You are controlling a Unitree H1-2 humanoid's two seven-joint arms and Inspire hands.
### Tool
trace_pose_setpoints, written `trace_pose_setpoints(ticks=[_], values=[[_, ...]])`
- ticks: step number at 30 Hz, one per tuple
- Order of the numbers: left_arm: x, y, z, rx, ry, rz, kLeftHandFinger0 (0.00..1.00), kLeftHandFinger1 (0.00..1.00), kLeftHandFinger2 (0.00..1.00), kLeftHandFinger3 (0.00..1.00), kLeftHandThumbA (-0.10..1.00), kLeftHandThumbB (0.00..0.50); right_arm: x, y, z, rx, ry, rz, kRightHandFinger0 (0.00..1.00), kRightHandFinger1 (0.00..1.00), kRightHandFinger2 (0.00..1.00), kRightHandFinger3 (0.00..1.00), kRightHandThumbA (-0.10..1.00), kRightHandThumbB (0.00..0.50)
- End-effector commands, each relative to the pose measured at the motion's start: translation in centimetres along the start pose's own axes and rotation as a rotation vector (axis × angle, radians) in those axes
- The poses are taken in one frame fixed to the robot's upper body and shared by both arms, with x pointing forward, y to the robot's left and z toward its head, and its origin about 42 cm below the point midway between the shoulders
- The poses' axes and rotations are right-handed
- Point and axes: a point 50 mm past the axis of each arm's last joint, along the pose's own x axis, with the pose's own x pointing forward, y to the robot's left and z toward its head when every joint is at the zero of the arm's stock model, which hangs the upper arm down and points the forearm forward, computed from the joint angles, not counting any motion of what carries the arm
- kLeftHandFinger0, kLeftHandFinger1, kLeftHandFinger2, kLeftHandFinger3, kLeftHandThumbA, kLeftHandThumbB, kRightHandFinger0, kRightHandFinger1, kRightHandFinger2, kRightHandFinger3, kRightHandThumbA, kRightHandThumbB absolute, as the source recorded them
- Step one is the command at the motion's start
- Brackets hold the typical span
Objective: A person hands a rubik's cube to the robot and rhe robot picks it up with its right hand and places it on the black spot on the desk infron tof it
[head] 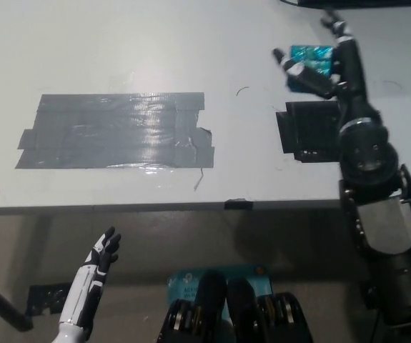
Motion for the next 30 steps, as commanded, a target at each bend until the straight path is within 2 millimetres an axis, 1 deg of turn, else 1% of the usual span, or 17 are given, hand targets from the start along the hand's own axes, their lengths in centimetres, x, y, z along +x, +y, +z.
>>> trace_pose_setpoints(ticks=[1, 2, 3, 5, 8, 10, 12, 15, 16, 19, 20, 21, 22, 23, 24, 26, 30], values=[[0.3, 0.9, 1.1, 0.006, -0.044, 0.014, 1.00, 1.00, 1.00, 1.00, 1.00, 0.078, 1.8, -2.6, 3.4, 0.033, -0.169, -0.139, 0.04, 0.52, 0.97, 1.00, -0.10, 0.163], [0.4, 0.9, 1.1, 0.004, -0.045, 0.016, 1.00, 1.00, 1.00, 1.00, 1.00, 0.079, 2.0, -2.9, 3.0, 0.035, -0.172, -0.145, 0.05, 0.51, 0.98, 1.00, -0.10, 0.156], [0.4, 0.9, 1.1, 0.001, -0.045, 0.017, 1.00, 1.00, 1.00, 1.00, 1.00, 0.071, 2.0, -3.1, 2.3, 0.024, -0.185, -0.151, 0.00, 0.42, 0.94, 1.00, -0.10, 0.160], [0.4, 0.9, 1.1, 0.001, -0.049, 0.016, 1.00, 1.00, 1.00, 1.00, 1.00, 0.065, 2.4, -3.5, 1.1, -0.033, -0.154, -0.145, 0.00, 0.42, 0.94, 1.00, -0.10, 0.163], [0.3, 0.9, 1.0, 0.002, -0.043, 0.017, 1.00, 1.00, 1.00, 1.00, 1.00, 0.061, 2.8, -3.3, -1.1, -0.096, -0.105, -0.136, 0.00, 0.35, 0.80, 0.89, -0.10, 0.191], [0.3, 1.0, 1.0, 0.001, -0.040, 0.019, 1.00, 1.00, 1.00, 1.00, 1.00, 0.060, 3.1, -2.9, -2.6, -0.116, -0.079, -0.120, 0.00, 0.36, 0.82, 0.84, -0.10, 0.197], [0.1, 0.9, 0.9, -0.004, -0.041, 0.019, 1.00, 1.00, 1.00, 1.00, 0.99, 0.049, 3.0, -1.9, -4.3, -0.126, -0.022, -0.096, 0.00, 0.43, 0.91, 0.88, -0.10, 0.176], [0.0, 0.9, 1.0, -0.001, -0.041, 0.014, 1.00, 1.00, 1.00, 1.00, 0.98, 0.030, 2.8, -1.0, -6.4, -0.149, 0.011, -0.053, 0.00, 0.43, 0.87, 0.84, -0.10, 0.193], [0.1, 0.9, 1.0, -0.003, -0.042, 0.015, 1.00, 1.00, 1.00, 1.00, 0.98, 0.029, 2.8, -0.7, -6.7, -0.161, 0.015, -0.044, 0.00, 0.38, 0.78, 0.78, -0.10, 0.199], [0.2, 0.9, 1.1, -0.002, -0.041, 0.016, 1.00, 1.00, 1.00, 1.00, 0.97, 0.032, 2.7, 0.0, -7.3, -0.173, -0.001, 0.001, 0.00, 0.38, 0.81, 0.82, -0.10, 0.164], [0.2, 1.0, 1.1, 0.001, -0.041, 0.014, 1.00, 1.00, 1.00, 1.00, 0.97, 0.031, 2.7, 0.2, -7.3, -0.171, 0.004, 0.010, 0.10, 0.49, 0.87, 0.87, -0.10, 0.211], [0.2, 1.0, 1.1, 0.001, -0.041, 0.013, 1.00, 1.00, 1.00, 1.00, 0.97, 0.030, 2.7, 0.2, -7.3, -0.171, 0.003, 0.011, 0.07, 0.46, 0.80, 0.80, -0.10, 0.211], [0.3, 1.1, 1.2, 0.002, -0.040, 0.013, 1.00, 1.00, 1.00, 1.00, 0.97, 0.032, 2.7, 0.3, -7.3, -0.171, 0.009, 0.033, 0.34, 0.69, 0.98, 1.00, 0.02, 0.275], [0.4, 1.1, 1.3, -0.002, -0.041, 0.010, 1.00, 1.00, 1.00, 1.00, 0.98, 0.038, 2.7, 0.3, -7.3, -0.143, -0.003, 0.082, 0.71, 1.00, 1.00, 1.00, 0.27, 0.390], [0.4, 1.1, 1.3, -0.004, -0.043, 0.007, 1.00, 1.00, 1.00, 1.00, 0.99, 0.040, 2.6, 0.2, -7.3, -0.135, -0.004, 0.121, 1.00, 1.00, 1.00, 1.00, 0.41, 0.409], [0.5, 1.1, 1.3, -0.001, -0.047, 0.007, 1.00, 1.00, 1.00, 1.00, 1.00, 0.039, 2.6, -0.3, -7.1, -0.191, -0.019, 0.145, 1.00, 1.00, 1.00, 1.00, 0.60, 0.457], [0.2, 1.3, 1.3, -0.004, -0.048, 0.009, 1.00, 1.00, 1.00, 1.00, 1.00, 0.039, 2.6, -0.9, -5.8, -0.210, -0.054, 0.100, 1.00, 1.00, 1.00, 1.00, 0.71, 0.471]])
